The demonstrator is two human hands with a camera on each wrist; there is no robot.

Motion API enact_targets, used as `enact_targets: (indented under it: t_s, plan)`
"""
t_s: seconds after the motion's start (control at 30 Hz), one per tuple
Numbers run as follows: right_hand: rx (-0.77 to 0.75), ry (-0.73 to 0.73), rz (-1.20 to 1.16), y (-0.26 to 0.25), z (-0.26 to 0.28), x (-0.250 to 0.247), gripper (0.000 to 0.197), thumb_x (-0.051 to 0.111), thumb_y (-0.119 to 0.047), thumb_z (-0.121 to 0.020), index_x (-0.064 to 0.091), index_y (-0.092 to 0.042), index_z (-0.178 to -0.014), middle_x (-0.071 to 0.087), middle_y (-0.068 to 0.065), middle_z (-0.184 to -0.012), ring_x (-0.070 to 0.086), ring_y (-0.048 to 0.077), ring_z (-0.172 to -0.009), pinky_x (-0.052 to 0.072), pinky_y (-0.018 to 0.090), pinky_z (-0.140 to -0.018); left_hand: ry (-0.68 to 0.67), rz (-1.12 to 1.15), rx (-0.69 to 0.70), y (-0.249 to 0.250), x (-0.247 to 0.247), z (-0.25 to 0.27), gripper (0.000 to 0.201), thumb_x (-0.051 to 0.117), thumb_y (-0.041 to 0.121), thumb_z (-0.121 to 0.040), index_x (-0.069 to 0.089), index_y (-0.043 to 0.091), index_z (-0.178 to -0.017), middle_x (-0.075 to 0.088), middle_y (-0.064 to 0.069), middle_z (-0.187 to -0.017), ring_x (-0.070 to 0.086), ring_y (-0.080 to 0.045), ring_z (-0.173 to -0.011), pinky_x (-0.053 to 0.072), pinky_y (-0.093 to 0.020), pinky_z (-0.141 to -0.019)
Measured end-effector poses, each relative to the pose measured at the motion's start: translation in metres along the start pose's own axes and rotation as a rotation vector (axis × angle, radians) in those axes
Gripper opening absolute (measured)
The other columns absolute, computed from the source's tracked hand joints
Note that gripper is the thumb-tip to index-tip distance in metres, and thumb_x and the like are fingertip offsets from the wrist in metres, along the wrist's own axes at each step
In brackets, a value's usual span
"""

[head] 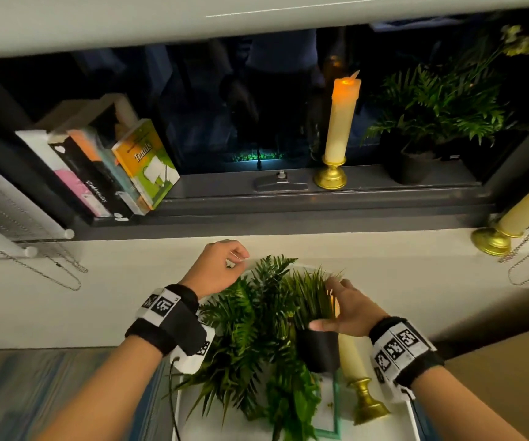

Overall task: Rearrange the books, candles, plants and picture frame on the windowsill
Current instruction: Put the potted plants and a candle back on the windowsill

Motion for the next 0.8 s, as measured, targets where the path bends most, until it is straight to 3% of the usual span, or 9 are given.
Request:
enact_targets:
  t_s: [0.1, 0.23, 0.33, 0.43, 0.53, 0.63, 0.8]
  plan:
    - [0.058, -0.034, -0.047, -0.002, 0.001, 0.022, 0.115, 0.078, -0.064, -0.056, 0.015, -0.025, -0.144, 0.041, 0.005, -0.129, 0.052, 0.027, -0.116, 0.044, 0.04, -0.102, 0.005, 0.035, -0.025, -0.007, 0.004, 0.006, 0.009, 0.062, 0.012, -0.089, 0.066, 0.015, -0.097, 0.064, 0.007, -0.101, 0.06, 0.0, -0.09, 0.042, -0.009, -0.07]
    - [0.096, 0.071, -0.14, -0.004, 0.0, 0.038, 0.111, 0.082, -0.049, -0.057, 0.014, -0.025, -0.141, 0.041, 0.003, -0.119, 0.056, 0.025, -0.106, 0.049, 0.036, -0.098, -0.015, 0.058, -0.031, -0.008, 0.012, 0.008, 0.011, 0.061, 0.011, -0.089, 0.065, 0.017, -0.096, 0.064, 0.006, -0.102, 0.06, -0.001, -0.091, 0.043, -0.008, -0.072]
    - [0.126, 0.109, -0.148, -0.005, 0.0, 0.047, 0.111, 0.081, -0.05, -0.055, 0.012, -0.029, -0.14, 0.044, 0.001, -0.115, 0.056, 0.025, -0.105, 0.049, 0.044, -0.096, -0.023, 0.062, -0.035, -0.009, 0.018, 0.004, 0.012, 0.06, 0.011, -0.089, 0.066, 0.019, -0.096, 0.066, 0.005, -0.102, 0.06, -0.001, -0.09, 0.042, -0.006, -0.072]
    - [0.166, 0.141, -0.087, -0.004, 0.003, 0.054, 0.11, 0.075, -0.057, -0.055, 0.007, -0.032, -0.139, 0.048, 0.001, -0.12, 0.05, 0.027, -0.113, 0.044, 0.051, -0.099, -0.04, 0.075, -0.042, -0.008, 0.026, 0.0, 0.012, 0.059, 0.011, -0.09, 0.067, 0.016, -0.098, 0.068, 0.002, -0.105, 0.062, -0.006, -0.093, 0.045, -0.012, -0.077]
    - [0.132, 0.2, -0.161, -0.002, 0.002, 0.057, 0.104, 0.066, -0.064, -0.048, 0.011, -0.035, -0.132, 0.059, -0.005, -0.108, 0.055, 0.025, -0.107, 0.043, 0.049, -0.099, -0.071, 0.071, -0.036, -0.007, 0.035, -0.001, 0.013, 0.059, 0.012, -0.09, 0.067, 0.014, -0.1, 0.068, 0.0, -0.107, 0.062, -0.009, -0.095, 0.047, -0.016, -0.08]
    - [0.084, 0.21, -0.265, 0.002, 0.003, 0.054, 0.097, 0.066, -0.06, -0.041, 0.016, -0.037, -0.121, 0.063, -0.006, -0.093, 0.06, 0.021, -0.096, 0.045, 0.047, -0.097, -0.083, 0.07, -0.032, -0.01, 0.039, -0.002, 0.012, 0.059, 0.012, -0.09, 0.067, 0.015, -0.099, 0.067, 0.001, -0.109, 0.062, -0.009, -0.097, 0.045, -0.013, -0.077]
    - [-0.005, 0.32, -0.313, -0.007, 0.023, 0.016, 0.089, 0.077, -0.045, -0.049, 0.018, -0.034, -0.114, 0.058, -0.013, -0.086, 0.062, 0.015, -0.086, 0.052, 0.041, -0.09, -0.063, 0.074, -0.049, -0.021, 0.033, 0.0, 0.013, 0.059, 0.012, -0.09, 0.067, 0.015, -0.1, 0.068, 0.003, -0.102, 0.062, -0.008, -0.096, 0.044, -0.01, -0.075]
Point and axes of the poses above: each hand's wrist, its own z-axis away from the middle knuckle, its own x-axis out of the palm, y = z × x, the point moved 9 cm from there along -z, towards the middle knuckle
